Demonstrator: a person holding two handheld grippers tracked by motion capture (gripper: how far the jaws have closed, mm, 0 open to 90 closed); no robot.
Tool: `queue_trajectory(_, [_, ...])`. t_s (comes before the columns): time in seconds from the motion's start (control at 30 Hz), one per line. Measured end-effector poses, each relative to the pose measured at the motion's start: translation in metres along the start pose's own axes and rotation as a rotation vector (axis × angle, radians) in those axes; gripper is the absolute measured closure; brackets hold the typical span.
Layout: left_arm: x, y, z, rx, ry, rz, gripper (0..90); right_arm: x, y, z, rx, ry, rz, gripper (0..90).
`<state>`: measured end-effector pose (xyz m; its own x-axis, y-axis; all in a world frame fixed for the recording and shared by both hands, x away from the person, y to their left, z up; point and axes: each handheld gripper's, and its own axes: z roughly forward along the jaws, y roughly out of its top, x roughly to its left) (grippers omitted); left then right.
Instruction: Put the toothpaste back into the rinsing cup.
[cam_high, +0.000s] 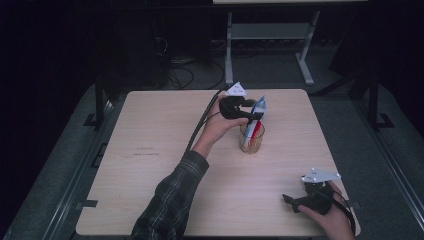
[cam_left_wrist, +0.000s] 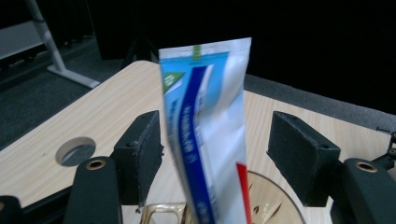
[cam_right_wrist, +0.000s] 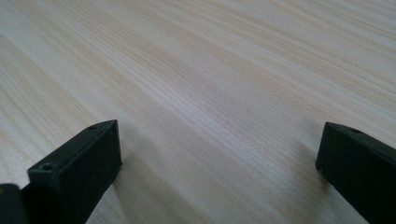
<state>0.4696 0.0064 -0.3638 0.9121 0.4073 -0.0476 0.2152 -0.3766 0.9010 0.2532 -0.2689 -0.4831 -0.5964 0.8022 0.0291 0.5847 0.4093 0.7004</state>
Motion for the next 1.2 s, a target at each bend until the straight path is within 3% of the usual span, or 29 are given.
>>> queue_trajectory(0.43, [-0.003,0.001,-0.031,0.009,0.030,-0.006,32.3,0.000,0.000,0.000,0.001,0.000,-0.001,0.0])
queue_trajectory(0.63, [-0.004,-0.002,-0.051,0.014,0.067,0.004,31.4,0.000,0.000,0.000,0.000,0.002,0.001,0.0])
queue_trajectory(1.0, [-0.004,-0.017,-0.096,0.041,0.125,-0.015,27.6,0.001,-0.001,0.000,0.001,0.002,0.005,0.0])
queue_trajectory(1.2, [-0.005,-0.031,-0.117,0.081,0.166,-0.031,25.6,0.000,-0.001,0.000,0.002,0.000,0.004,0.0])
